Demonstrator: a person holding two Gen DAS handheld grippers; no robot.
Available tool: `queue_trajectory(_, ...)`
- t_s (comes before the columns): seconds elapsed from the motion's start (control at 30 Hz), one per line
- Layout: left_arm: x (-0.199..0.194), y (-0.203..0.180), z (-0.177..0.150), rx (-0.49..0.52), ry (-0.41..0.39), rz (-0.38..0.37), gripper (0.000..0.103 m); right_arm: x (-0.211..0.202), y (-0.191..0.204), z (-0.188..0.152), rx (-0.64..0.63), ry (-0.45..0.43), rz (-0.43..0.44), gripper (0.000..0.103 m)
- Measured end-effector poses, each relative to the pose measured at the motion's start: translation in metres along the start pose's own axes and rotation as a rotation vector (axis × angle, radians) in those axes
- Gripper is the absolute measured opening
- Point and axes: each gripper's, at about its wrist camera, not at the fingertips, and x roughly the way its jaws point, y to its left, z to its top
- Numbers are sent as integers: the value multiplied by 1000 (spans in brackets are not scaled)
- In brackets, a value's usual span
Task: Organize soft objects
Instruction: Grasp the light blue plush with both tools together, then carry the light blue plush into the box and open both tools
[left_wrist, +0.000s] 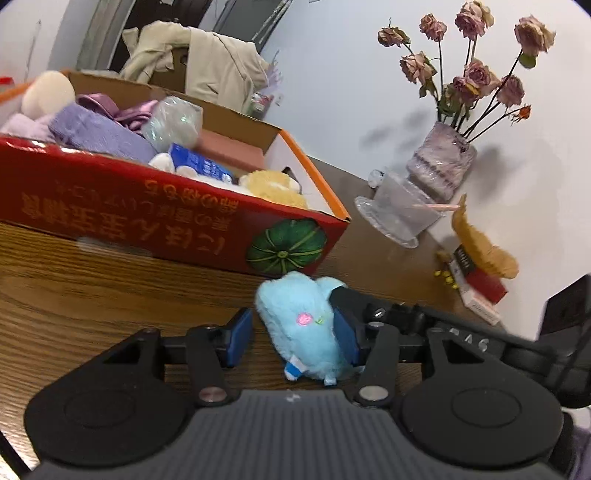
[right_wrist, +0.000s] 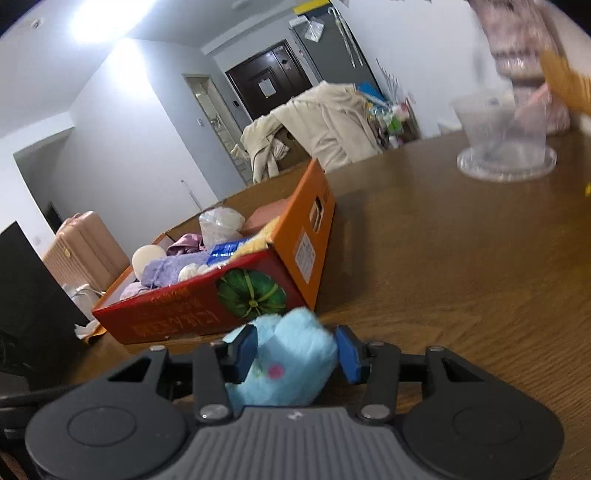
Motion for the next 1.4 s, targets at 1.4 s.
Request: queue_trajectory(1.4,-10,175,177,-15,54,133,7,189,188,85,-174,100,-71,29)
